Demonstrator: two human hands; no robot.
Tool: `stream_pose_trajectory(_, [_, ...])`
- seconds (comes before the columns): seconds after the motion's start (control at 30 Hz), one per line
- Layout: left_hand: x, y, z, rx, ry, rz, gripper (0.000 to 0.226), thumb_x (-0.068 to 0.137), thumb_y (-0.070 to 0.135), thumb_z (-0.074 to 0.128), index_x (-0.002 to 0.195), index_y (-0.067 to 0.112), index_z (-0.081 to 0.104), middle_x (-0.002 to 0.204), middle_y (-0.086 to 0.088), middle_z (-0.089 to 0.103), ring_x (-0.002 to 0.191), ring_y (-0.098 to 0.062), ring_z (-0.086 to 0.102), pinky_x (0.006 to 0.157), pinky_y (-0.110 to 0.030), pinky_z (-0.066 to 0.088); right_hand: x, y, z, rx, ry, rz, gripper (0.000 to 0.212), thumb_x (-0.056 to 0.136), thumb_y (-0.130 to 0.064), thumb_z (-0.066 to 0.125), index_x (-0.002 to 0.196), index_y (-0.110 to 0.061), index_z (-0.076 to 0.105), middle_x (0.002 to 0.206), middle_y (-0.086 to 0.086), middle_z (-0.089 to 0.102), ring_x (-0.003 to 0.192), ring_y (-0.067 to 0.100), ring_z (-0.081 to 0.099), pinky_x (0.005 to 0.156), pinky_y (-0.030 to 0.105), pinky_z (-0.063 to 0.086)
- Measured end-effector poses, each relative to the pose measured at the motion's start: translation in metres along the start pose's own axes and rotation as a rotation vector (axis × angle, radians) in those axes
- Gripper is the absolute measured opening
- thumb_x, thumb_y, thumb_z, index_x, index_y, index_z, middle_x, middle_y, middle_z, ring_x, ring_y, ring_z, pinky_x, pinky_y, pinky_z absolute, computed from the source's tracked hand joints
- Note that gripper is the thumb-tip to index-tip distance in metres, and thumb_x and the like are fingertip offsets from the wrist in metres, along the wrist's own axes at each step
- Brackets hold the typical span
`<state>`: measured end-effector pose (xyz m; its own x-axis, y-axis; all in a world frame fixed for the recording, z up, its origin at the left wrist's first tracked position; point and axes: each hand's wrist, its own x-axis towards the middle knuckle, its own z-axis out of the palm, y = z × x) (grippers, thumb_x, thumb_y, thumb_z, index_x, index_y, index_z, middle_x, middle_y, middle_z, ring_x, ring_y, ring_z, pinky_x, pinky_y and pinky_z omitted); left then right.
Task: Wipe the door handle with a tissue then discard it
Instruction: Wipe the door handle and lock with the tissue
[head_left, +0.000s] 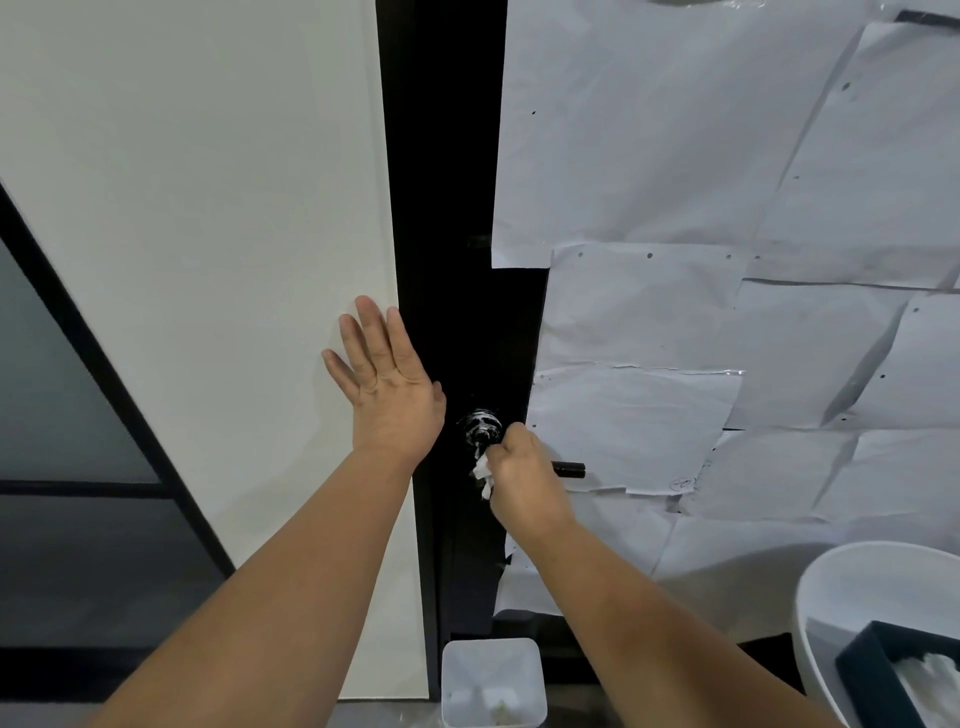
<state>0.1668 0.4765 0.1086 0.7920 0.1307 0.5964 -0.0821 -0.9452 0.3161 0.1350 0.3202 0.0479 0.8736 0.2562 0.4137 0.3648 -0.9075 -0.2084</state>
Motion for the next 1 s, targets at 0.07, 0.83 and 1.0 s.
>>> stream_pose_trajectory(0.07, [0.0, 0.0, -0.001, 0.001, -0.011, -0.007, 0.11, 0.086, 0.029, 0.059, 0.141, 0.006, -0.033, 0.152, -0.021, -0.028, 0.134, -0.039, -0.037, 0.11, -0.067, -0.009, -0.004, 0.002, -0.001, 0.001, -0.01, -0.024, 0.024, 0.063, 0.021, 0.054, 0.074, 0.0, 0.056, 0.083, 0.011, 0.046, 0.073, 0.023, 0.044, 0.052, 0.03, 0.041])
stream_pose_trajectory(0.83, [-0.001, 0.001, -0.003, -0.021, -0.019, -0.033, 0.111, 0.087, 0.03, 0.058, 0.139, 0.008, -0.037, 0.153, -0.021, -0.026, 0.132, -0.038, -0.041, 0.11, -0.069, -0.005, -0.007, 0.034, -0.009, 0.051, 0.086, 0.328, 0.021, 0.054, 0.021, 0.053, 0.059, 0.0, 0.054, 0.075, 0.009, 0.04, 0.066, 0.023, 0.038, 0.055, 0.031, 0.028])
stream_pose_trajectory(1.0, [-0.001, 0.002, -0.003, -0.025, -0.024, -0.025, 0.112, 0.087, 0.03, 0.059, 0.138, 0.007, -0.038, 0.152, -0.021, -0.028, 0.133, -0.041, -0.038, 0.11, -0.07, -0.004, 0.0, -0.001, 0.0, 0.091, -0.028, 0.061, 0.025, 0.062, 0.019, 0.055, 0.07, -0.004, 0.061, 0.08, 0.008, 0.047, 0.069, 0.019, 0.04, 0.056, 0.029, 0.037])
